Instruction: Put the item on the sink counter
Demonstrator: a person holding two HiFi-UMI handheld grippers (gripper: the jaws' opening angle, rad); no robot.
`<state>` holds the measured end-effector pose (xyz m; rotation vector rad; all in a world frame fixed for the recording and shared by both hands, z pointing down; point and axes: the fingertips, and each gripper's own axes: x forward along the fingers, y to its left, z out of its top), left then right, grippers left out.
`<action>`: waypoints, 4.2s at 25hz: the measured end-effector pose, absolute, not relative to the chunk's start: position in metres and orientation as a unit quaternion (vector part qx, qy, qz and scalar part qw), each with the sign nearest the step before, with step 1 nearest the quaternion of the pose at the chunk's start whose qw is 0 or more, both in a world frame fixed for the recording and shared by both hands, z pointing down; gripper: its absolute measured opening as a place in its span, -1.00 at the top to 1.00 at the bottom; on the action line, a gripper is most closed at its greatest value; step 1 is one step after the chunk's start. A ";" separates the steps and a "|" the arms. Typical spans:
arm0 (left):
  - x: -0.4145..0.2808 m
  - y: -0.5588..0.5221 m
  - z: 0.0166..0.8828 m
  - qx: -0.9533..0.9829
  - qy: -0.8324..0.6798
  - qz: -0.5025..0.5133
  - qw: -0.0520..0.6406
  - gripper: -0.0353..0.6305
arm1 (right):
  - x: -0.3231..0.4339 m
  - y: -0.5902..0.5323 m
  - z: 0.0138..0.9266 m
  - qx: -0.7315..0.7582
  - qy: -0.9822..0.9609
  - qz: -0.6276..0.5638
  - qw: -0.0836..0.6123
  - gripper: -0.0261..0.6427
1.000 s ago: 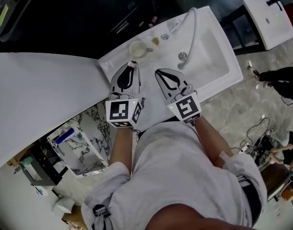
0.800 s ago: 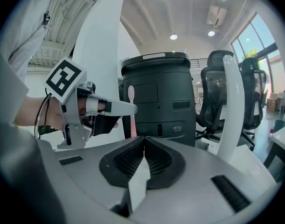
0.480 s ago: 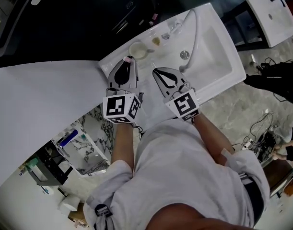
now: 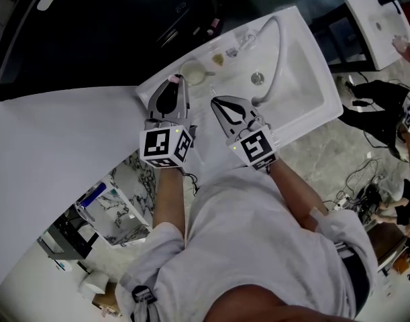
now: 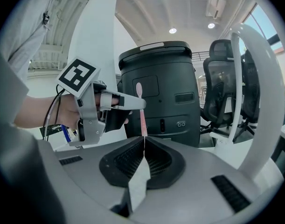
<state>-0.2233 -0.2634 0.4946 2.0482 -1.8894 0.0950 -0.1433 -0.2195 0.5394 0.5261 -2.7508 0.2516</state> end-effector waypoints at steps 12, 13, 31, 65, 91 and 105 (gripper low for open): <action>-0.235 -0.278 0.524 0.715 -0.665 0.018 0.213 0.81 | -0.151 -0.227 0.548 0.187 -0.963 0.097 0.165 0.91; -0.236 -0.279 0.527 0.714 -0.665 0.017 0.217 0.81 | -0.150 -0.228 0.549 0.188 -0.963 0.098 0.165 0.91; -0.246 -0.292 0.562 0.704 -0.666 0.021 0.246 0.81 | -0.158 -0.228 0.560 0.173 -0.964 0.103 0.175 0.91; -0.248 -0.289 0.605 0.693 -0.658 0.050 0.293 0.81 | -0.160 -0.230 0.569 0.171 -0.962 0.111 0.182 0.91; -0.254 -0.263 0.607 0.655 -0.686 0.051 0.313 0.81 | -0.150 -0.219 0.545 0.177 -0.966 0.086 0.169 0.91; -0.234 -0.176 0.542 0.639 -0.723 -0.004 0.260 0.81 | -0.152 -0.190 0.495 0.182 -0.974 0.037 0.132 0.91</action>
